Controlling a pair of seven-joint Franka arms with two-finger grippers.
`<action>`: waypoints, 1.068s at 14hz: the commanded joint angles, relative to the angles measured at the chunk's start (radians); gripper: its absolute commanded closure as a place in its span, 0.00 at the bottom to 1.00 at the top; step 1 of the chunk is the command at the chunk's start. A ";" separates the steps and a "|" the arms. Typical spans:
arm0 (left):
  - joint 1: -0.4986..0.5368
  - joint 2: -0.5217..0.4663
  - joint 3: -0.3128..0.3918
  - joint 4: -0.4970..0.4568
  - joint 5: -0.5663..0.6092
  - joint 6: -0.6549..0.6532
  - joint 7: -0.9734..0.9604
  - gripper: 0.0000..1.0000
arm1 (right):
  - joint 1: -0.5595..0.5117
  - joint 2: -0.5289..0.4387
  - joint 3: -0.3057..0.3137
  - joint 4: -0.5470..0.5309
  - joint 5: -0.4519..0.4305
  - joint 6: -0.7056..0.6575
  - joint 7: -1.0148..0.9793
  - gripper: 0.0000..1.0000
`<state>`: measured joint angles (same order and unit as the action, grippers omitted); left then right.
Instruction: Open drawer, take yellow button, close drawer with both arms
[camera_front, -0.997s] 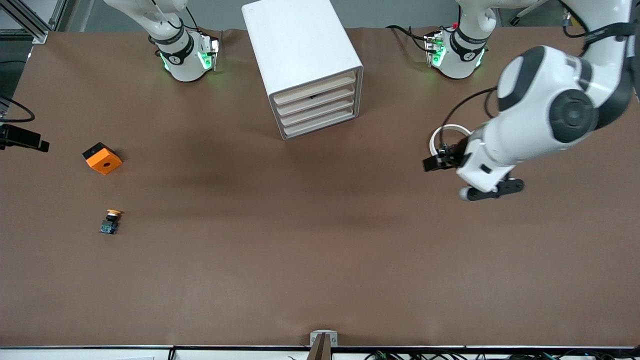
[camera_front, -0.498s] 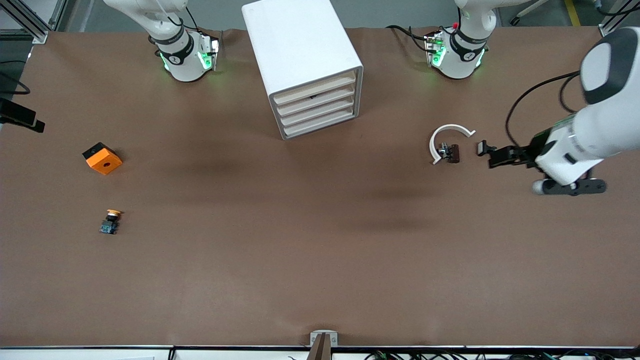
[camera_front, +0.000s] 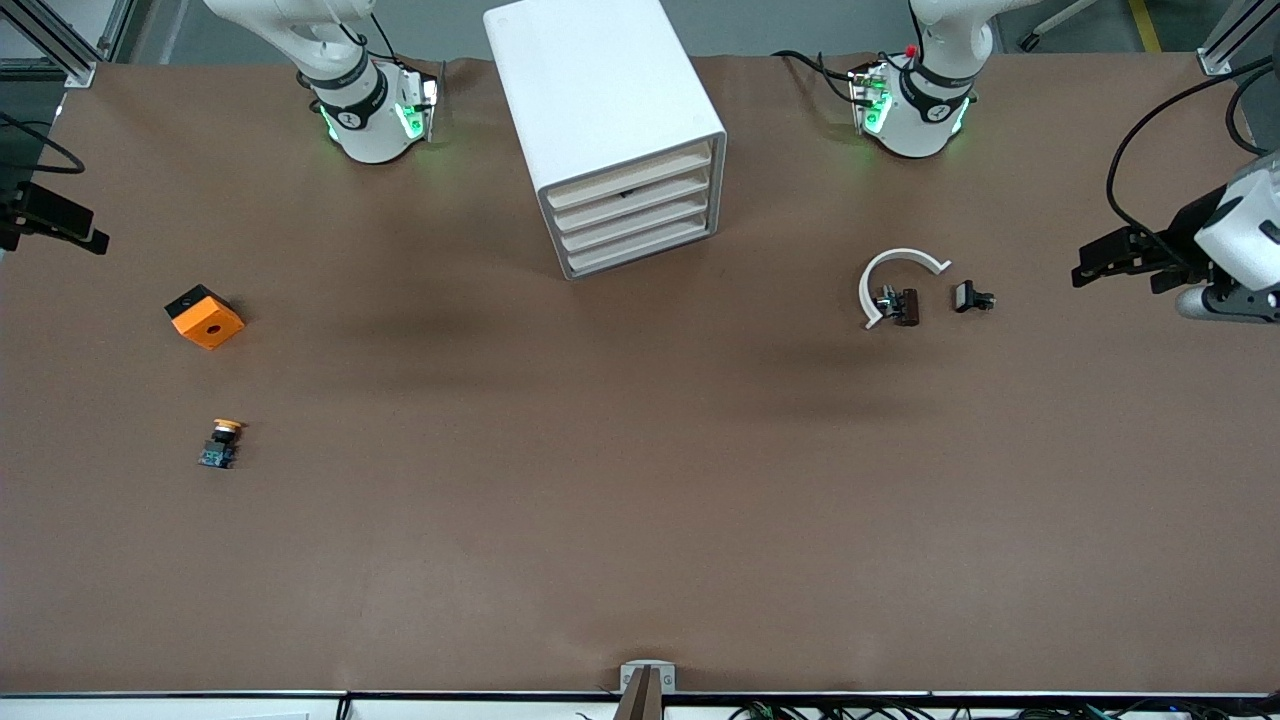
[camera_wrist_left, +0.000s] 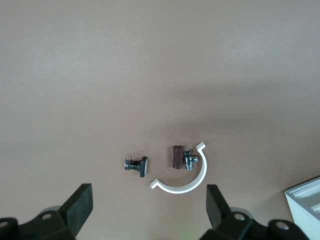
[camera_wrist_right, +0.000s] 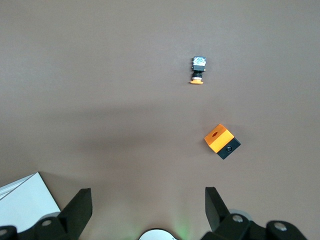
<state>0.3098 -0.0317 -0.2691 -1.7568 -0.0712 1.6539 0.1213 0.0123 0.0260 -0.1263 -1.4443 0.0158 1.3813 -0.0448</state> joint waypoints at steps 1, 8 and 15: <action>0.002 -0.069 -0.007 -0.070 0.014 0.046 0.021 0.00 | 0.018 -0.061 -0.027 -0.036 -0.004 0.018 0.005 0.00; -0.265 -0.100 0.243 -0.024 0.065 0.041 0.008 0.00 | -0.006 -0.070 -0.024 -0.068 -0.002 0.016 0.000 0.00; -0.270 -0.083 0.206 0.079 0.065 -0.026 -0.037 0.00 | -0.054 -0.070 0.024 -0.068 -0.008 0.019 -0.001 0.00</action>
<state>0.0455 -0.1201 -0.0528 -1.7073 -0.0277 1.6599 0.1128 -0.0020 -0.0168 -0.1390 -1.4858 0.0154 1.3882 -0.0459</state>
